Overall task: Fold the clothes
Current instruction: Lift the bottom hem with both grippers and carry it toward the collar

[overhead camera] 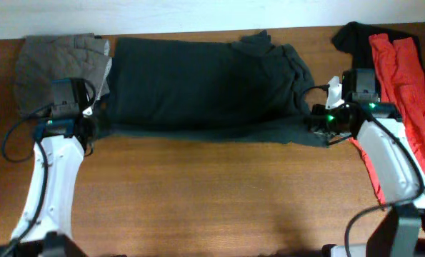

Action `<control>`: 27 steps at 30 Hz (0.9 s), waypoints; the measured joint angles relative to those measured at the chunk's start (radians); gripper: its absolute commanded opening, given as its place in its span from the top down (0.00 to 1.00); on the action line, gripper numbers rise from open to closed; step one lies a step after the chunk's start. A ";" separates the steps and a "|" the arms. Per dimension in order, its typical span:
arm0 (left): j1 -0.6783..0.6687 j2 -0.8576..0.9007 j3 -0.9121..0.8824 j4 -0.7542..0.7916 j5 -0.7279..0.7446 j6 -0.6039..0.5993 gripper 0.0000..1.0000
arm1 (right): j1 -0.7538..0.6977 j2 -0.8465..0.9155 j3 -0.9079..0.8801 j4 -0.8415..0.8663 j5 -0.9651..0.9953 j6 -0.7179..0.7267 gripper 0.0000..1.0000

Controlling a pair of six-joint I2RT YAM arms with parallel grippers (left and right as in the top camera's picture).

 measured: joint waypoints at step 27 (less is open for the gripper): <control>0.000 0.293 0.002 0.463 0.008 0.000 1.00 | 0.088 0.275 0.000 0.409 -0.034 0.005 0.96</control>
